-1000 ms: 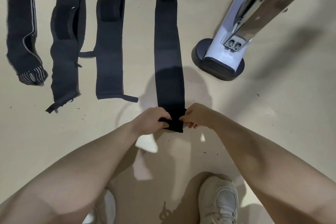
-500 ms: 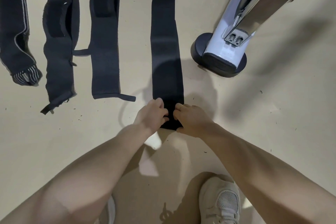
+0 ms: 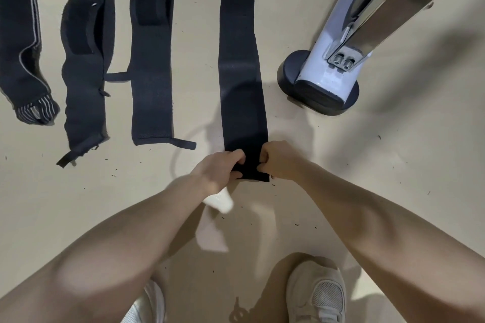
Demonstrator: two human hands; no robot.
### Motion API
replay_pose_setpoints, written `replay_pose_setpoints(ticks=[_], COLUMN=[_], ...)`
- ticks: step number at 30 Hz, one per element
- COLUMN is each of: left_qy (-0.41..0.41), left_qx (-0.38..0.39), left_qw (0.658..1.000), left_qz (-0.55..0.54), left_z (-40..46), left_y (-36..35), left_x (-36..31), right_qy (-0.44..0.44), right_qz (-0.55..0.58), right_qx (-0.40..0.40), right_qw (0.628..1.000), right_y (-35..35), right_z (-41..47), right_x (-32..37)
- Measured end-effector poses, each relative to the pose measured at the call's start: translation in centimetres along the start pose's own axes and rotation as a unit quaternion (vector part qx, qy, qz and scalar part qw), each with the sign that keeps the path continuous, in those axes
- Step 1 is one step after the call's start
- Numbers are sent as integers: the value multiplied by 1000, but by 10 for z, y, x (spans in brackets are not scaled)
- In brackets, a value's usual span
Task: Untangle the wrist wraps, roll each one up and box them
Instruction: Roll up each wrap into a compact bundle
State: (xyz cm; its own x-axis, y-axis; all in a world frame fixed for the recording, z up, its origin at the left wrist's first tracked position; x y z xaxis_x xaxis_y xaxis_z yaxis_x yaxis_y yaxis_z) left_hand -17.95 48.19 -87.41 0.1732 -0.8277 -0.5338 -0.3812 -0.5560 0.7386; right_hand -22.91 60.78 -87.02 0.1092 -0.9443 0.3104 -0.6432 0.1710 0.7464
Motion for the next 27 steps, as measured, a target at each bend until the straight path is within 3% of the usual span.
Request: replay_pose_setpoints(ticks=[2,4,7,12,16,21,24,27], left_qy=[-32,-89,-159,-179,-217,-227,-211,-163], left_qx=[12,21,23,32,-48,-100,-89,-51], left_qw=[999,994,985,977,973,966,971,981], left_qz=[30,58,64,111,60,72,69,94], left_z=[-3,-5,-11,-19,-27,-32,-32,-28], left_y=[1,-3,-6,-8,4,2,-2,-10], left_x=[1,0,-6,-4,-11,-7,-7,-2], right_qy=[35,143,266,263,281,293,281,215], right_qz=[-39,-116,-215,-219,-202,-211,-160,-114], right_qx=[-73,-147,-123,-151,-186,-91,-79,-27], right_qw=[996,972,932,927,920,928,943,970], right_y=[13,21,5,-1,11,-10,-8,-8], right_z=[-3,-7,-11,-15,-20,-25,-22,-17], right_x=[3,12,17,22,33,23,28,30])
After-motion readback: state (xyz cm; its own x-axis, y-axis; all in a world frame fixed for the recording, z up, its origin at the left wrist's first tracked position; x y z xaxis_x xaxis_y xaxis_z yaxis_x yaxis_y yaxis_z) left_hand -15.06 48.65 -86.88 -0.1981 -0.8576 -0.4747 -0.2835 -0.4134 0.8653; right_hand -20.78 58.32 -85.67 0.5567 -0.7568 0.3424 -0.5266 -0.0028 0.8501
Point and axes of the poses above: each hand's wrist, its own z-axis towards the middle knuckle, its own y-axis out of the back of the hand, x = y × z, the point moved 6 cm from there along z, towards the middle knuckle, and after that the axes turned 15 degrees about -x, right-handed, at the moved point
